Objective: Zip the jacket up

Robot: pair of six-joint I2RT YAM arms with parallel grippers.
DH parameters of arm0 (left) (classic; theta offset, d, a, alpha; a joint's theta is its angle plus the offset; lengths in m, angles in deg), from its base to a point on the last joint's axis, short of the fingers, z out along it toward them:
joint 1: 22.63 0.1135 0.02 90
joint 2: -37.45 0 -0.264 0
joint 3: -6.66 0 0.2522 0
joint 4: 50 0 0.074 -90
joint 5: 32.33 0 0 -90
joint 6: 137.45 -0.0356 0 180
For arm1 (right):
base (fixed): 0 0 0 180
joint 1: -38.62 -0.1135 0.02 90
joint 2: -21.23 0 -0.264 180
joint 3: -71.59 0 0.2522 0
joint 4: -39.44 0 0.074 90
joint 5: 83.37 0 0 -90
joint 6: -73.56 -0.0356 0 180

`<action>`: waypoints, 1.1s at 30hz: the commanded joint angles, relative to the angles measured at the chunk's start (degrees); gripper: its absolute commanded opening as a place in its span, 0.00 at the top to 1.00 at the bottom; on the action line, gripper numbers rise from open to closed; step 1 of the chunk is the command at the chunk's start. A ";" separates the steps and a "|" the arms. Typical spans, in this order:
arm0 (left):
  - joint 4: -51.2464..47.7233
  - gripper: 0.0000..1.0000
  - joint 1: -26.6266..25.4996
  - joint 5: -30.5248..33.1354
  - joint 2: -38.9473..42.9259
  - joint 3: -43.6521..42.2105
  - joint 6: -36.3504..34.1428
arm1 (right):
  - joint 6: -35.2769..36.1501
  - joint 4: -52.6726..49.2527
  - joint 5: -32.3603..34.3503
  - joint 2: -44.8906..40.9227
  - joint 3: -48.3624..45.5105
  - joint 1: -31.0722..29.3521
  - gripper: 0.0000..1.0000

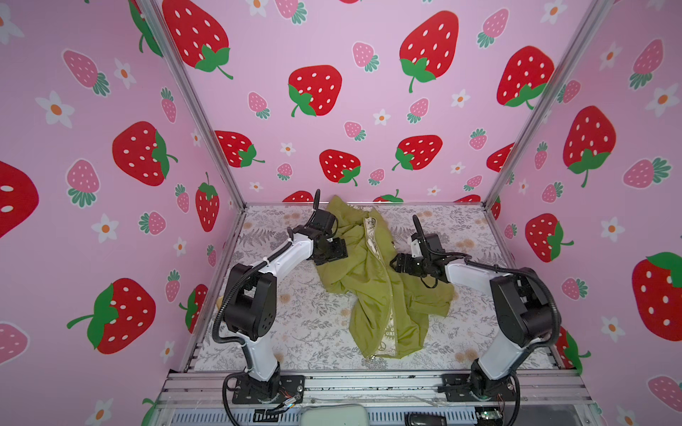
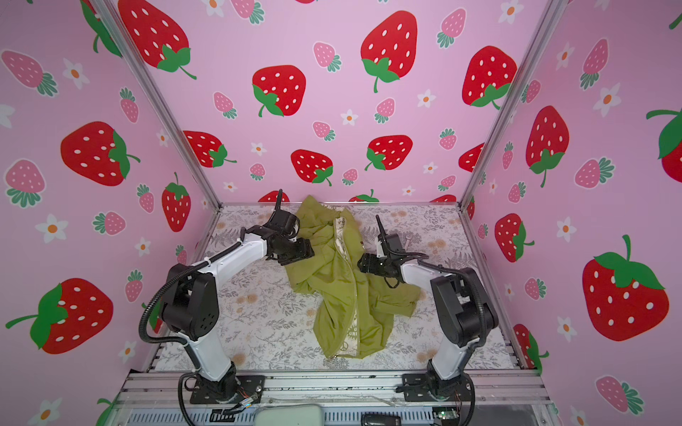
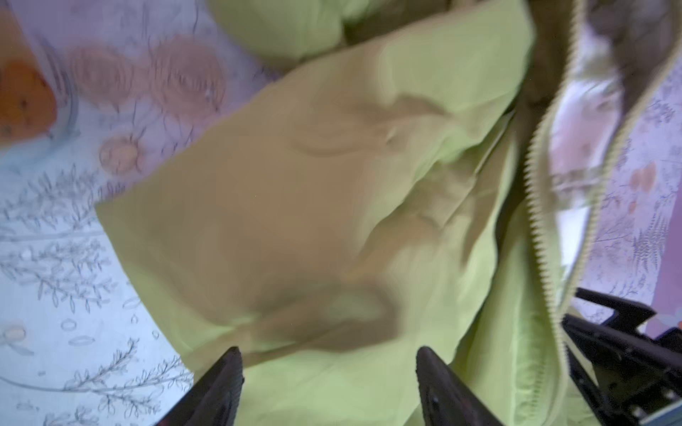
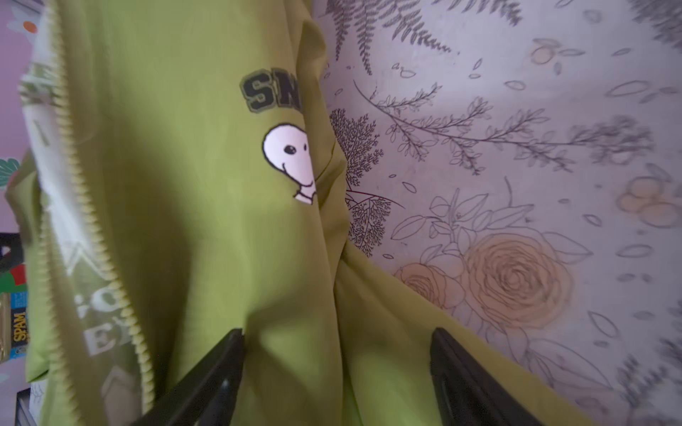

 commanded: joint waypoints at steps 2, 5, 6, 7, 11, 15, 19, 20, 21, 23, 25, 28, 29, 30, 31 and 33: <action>4.72 0.23 0.01 -1.02 1.79 -4.70 3.38 | -0.78 4.60 -3.45 3.00 1.24 0.04 0.30; 6.42 0.24 0.08 -1.68 0.15 -5.06 3.76 | -1.80 6.36 -5.14 4.60 1.33 0.04 0.45; 7.16 0.26 0.02 -1.97 -0.32 -5.04 3.78 | -2.05 6.68 -5.60 4.87 1.46 0.04 0.50; 7.96 0.30 0.04 -2.41 -0.86 -4.86 3.87 | -2.26 6.91 -5.91 4.99 1.58 0.09 0.58; 8.50 0.66 0.04 -2.38 -2.59 -2.13 3.45 | -2.46 6.25 -5.78 3.41 2.29 0.13 0.86; 5.02 0.90 0.12 -0.85 -3.11 2.98 1.90 | -2.12 4.09 -4.42 0.07 2.99 0.93 1.00; 0.75 1.00 0.32 2.26 -2.08 8.04 -0.05 | -1.17 0.39 -1.32 -4.07 3.65 2.33 1.00; 0.06 1.00 0.51 3.81 -1.68 9.04 -0.48 | -0.80 -0.65 -0.28 -5.07 3.94 2.68 1.00; -0.37 1.00 0.66 4.33 -1.49 9.68 -0.67 | -0.62 -1.45 0.63 -5.89 4.17 2.97 1.00; -1.86 1.00 1.17 5.02 -1.35 11.84 -1.06 | -0.27 -2.97 2.32 -7.79 4.61 3.54 1.00; -3.64 1.00 1.39 6.12 -1.44 13.64 -1.39 | -0.01 -4.45 4.32 -9.61 5.14 3.95 1.00; -5.25 1.00 1.45 7.51 -1.35 14.59 -1.68 | 0.09 -7.06 8.31 -12.06 6.07 4.58 1.00; -5.70 1.00 1.50 8.37 -1.21 14.64 -1.71 | 0.09 -8.09 9.86 -12.72 6.48 4.83 1.00; -5.87 1.00 1.46 9.07 -1.02 14.29 -1.53 | 0.16 -9.10 11.35 -13.17 7.04 4.96 1.00; -5.88 1.00 1.50 9.61 -0.77 13.83 -1.47 | 0.21 -10.22 13.04 -13.57 7.56 5.13 1.00; -5.66 1.00 1.86 10.18 -0.32 12.95 -0.91 | 0.35 -11.52 15.25 -13.66 8.54 5.23 1.00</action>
